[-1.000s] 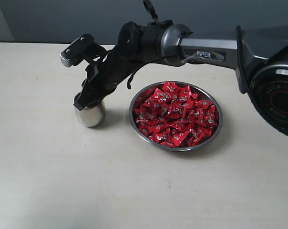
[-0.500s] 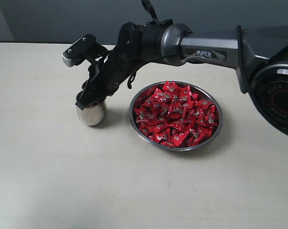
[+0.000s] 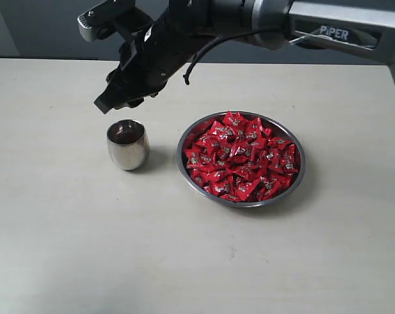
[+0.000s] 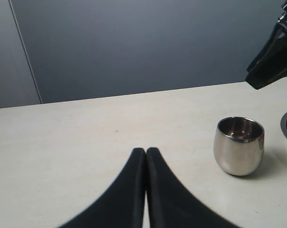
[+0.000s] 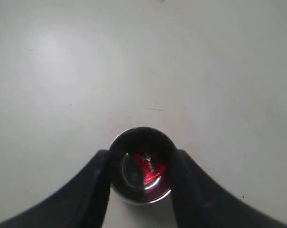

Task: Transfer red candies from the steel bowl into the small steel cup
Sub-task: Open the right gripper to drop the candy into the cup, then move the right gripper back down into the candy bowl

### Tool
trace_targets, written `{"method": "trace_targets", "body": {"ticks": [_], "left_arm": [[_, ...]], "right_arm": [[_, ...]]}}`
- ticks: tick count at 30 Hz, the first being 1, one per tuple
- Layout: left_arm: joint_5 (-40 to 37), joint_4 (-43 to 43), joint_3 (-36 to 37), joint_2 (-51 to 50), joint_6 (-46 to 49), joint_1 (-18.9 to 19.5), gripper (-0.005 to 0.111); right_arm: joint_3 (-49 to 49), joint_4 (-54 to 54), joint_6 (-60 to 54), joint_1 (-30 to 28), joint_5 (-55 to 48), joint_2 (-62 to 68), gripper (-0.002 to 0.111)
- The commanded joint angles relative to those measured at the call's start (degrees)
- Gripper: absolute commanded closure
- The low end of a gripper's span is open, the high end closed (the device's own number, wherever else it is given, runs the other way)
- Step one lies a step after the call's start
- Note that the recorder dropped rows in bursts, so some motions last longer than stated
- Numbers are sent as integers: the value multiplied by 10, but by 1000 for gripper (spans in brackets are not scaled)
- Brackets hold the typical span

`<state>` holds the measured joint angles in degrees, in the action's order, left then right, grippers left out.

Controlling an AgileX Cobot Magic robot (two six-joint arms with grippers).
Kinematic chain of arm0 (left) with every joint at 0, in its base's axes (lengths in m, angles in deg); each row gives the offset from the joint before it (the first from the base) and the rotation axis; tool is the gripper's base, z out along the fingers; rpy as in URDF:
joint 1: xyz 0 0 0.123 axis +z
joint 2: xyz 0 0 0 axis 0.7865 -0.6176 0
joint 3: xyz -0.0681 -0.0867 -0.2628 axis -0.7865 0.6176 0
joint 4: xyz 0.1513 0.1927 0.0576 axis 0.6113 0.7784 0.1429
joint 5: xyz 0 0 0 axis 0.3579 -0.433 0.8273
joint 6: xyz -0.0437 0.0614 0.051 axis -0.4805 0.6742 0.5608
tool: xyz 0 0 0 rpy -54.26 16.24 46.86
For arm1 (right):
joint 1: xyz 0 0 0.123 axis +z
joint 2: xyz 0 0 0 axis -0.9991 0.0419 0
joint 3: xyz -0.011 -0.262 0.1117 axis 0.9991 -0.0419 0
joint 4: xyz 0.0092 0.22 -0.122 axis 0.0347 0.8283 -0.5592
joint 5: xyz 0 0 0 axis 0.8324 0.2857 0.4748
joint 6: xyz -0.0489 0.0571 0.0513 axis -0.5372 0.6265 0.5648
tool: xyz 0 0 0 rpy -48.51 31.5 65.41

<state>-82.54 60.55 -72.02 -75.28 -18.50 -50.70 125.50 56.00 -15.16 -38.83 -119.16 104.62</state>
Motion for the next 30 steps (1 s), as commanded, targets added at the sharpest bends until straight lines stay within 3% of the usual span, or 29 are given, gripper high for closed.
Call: {"method": "trace_targets", "body": {"ticks": [1, 8, 21, 30], "left_arm": [[3, 1, 2, 3, -1, -2, 106], [3, 1, 2, 3, -1, -2, 106], [3, 1, 2, 3, -1, -2, 106], [3, 1, 2, 3, -1, -2, 106]], "right_arm": [[2, -44, 36, -1, -33, -25, 68], [-30, -165, 128, -10, -66, -50, 68], [-282, -148, 112, -139, 60, -186, 68], [-361, -146, 80, -205, 87, -206, 68]]}}
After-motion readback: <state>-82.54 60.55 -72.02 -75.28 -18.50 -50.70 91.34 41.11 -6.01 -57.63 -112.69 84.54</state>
